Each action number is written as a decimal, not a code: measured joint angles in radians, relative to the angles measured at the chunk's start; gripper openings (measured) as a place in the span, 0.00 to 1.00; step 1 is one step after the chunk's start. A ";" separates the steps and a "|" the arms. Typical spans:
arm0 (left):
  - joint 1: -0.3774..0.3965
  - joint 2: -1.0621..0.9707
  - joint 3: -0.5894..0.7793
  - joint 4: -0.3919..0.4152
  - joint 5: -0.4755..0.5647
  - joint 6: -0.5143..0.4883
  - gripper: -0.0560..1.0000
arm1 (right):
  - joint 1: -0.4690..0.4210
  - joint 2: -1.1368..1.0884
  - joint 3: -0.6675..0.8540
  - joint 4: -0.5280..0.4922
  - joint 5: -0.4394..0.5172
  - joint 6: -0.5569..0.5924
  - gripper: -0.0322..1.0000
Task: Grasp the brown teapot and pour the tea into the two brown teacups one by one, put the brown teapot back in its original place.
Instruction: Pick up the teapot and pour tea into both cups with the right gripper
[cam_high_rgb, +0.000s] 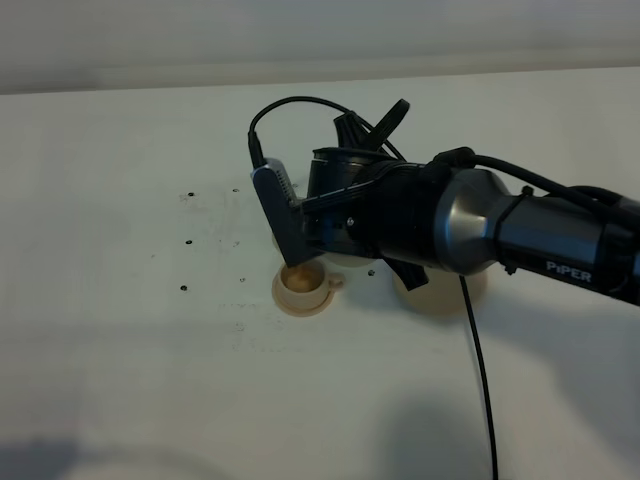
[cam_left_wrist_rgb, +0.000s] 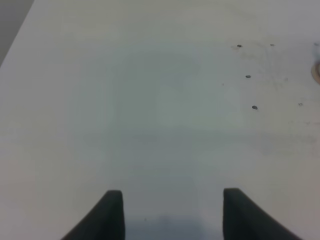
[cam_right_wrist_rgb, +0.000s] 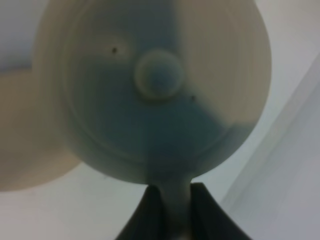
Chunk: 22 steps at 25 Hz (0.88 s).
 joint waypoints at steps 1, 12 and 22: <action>0.000 0.000 0.000 0.000 0.000 0.000 0.48 | 0.002 0.003 0.000 -0.003 0.000 -0.006 0.15; 0.000 0.000 0.000 0.000 0.000 0.000 0.48 | 0.009 0.019 0.002 -0.040 0.002 -0.040 0.15; 0.000 0.000 0.000 0.000 0.000 0.000 0.48 | 0.010 0.050 0.007 -0.087 -0.001 -0.041 0.15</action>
